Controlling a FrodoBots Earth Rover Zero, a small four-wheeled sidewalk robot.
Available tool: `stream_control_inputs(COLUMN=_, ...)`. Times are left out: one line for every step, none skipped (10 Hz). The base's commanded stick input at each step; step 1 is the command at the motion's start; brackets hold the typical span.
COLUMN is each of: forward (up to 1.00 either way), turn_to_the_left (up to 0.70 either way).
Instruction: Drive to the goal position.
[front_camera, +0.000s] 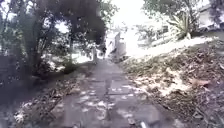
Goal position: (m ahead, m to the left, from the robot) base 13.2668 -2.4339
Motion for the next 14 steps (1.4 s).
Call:
stream_control_inputs(forward=1.00, turn_to_the_left=0.00)
stream_control_inputs(forward=1.00, turn_to_the_left=0.00)
stream_control_inputs(forward=1.00, turn_to_the_left=0.00)
stream_control_inputs(forward=1.00, turn_to_the_left=0.00)
stream_control_inputs(forward=1.00, turn_to_the_left=0.00)
stream_control_inputs(forward=1.00, turn_to_the_left=0.00)
stream_control_inputs(forward=1.00, turn_to_the_left=0.00)
stream_control_inputs(forward=1.00, turn_to_the_left=0.00)
stream_control_inputs(forward=0.99, turn_to_the_left=0.00)
stream_control_inputs(forward=0.98, turn_to_the_left=0.00)
stream_control_inputs(forward=0.98, turn_to_the_left=0.00)
stream_control_inputs(forward=0.98, turn_to_the_left=0.00)
stream_control_inputs(forward=0.98, turn_to_the_left=0.00)
stream_control_inputs(forward=0.98, turn_to_the_left=-0.05)
